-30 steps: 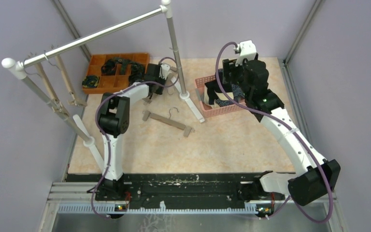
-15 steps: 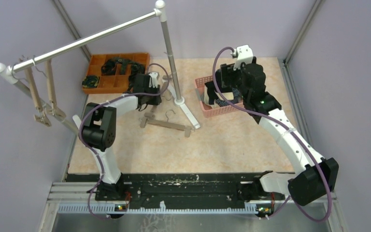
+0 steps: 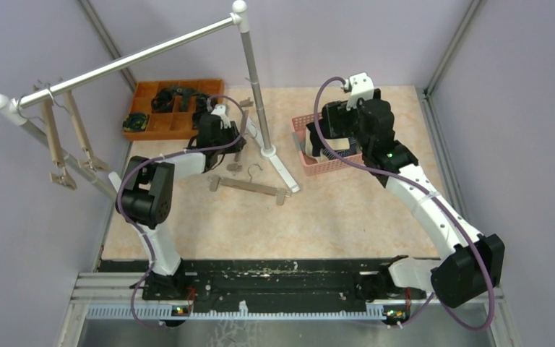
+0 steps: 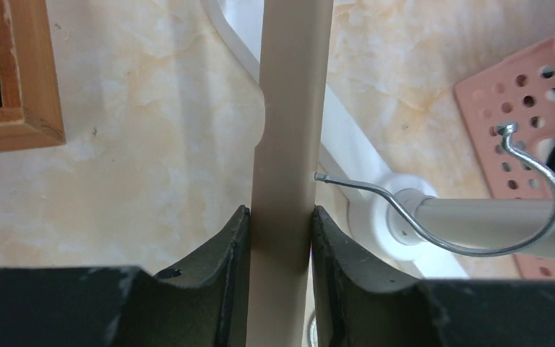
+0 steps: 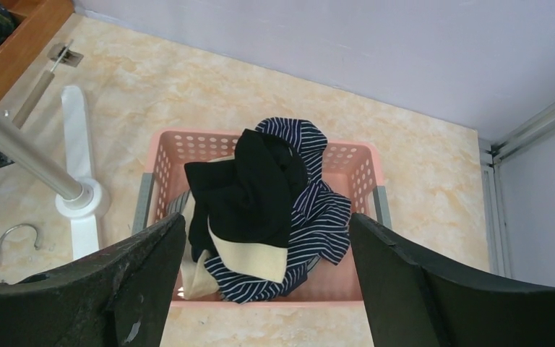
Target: Remove the underwear clipped to the hanger
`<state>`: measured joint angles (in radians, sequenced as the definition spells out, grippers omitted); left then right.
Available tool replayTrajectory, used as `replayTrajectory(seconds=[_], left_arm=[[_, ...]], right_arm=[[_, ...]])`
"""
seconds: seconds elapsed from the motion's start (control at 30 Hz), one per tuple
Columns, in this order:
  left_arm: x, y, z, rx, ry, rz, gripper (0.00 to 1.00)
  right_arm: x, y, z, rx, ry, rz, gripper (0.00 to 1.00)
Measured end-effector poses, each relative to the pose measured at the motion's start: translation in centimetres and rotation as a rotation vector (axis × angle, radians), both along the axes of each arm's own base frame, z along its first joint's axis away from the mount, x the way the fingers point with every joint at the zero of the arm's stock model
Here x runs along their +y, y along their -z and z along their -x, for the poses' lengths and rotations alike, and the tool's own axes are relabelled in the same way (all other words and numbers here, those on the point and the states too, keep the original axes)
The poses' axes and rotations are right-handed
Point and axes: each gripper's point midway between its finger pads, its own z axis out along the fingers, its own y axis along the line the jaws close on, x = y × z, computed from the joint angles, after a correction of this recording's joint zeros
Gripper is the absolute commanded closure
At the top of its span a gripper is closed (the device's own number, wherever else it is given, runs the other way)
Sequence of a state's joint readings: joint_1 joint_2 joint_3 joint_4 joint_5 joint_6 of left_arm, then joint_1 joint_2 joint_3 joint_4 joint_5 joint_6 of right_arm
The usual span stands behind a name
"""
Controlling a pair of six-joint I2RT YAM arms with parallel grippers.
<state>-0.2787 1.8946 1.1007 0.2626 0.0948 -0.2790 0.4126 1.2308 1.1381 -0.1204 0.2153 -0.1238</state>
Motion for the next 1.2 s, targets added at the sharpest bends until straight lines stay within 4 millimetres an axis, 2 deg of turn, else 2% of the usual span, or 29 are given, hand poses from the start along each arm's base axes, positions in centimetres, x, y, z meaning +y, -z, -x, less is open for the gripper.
replayTrajectory(seconds=[0.17, 0.43, 0.63, 0.73, 0.83, 0.97, 1.1, 1.2], left_arm=[[-0.2, -2.5, 1.5, -0.065, -0.055, 0.143, 0.86], [0.2, -9.7, 5.0, -0.245, -0.103, 0.375, 0.86], [0.7, -15.3, 7.5, -0.392, -0.106, 0.519, 0.86], [1.2, -17.3, 8.2, -0.456, -0.126, 0.611, 0.86], [1.6, -19.1, 8.3, -0.506, -0.154, 0.699, 0.86], [2.2, -22.6, 8.2, -0.600, -0.173, 0.814, 0.86], [2.3, -27.3, 7.0, -0.694, -0.154, 0.906, 0.88], [2.5, -31.8, 5.7, -0.759, -0.123, 0.945, 0.88]], right_arm=[[-0.1, 0.0, 0.0, -0.002, -0.002, 0.012, 0.17], [0.0, 0.0, 0.0, -0.004, -0.007, 0.014, 0.16], [0.0, 0.7, 0.8, 0.006, -0.025, 0.010, 0.16], [0.2, 0.5, 1.1, 0.002, -0.035, 0.002, 0.16], [0.4, 0.1, 1.3, -0.006, -0.046, -0.006, 0.16], [0.4, -0.4, 1.7, -0.020, -0.055, -0.013, 0.16], [0.6, -0.6, 1.8, -0.022, -0.063, -0.016, 0.16], [0.6, -0.4, 1.9, -0.016, -0.065, -0.013, 0.16]])
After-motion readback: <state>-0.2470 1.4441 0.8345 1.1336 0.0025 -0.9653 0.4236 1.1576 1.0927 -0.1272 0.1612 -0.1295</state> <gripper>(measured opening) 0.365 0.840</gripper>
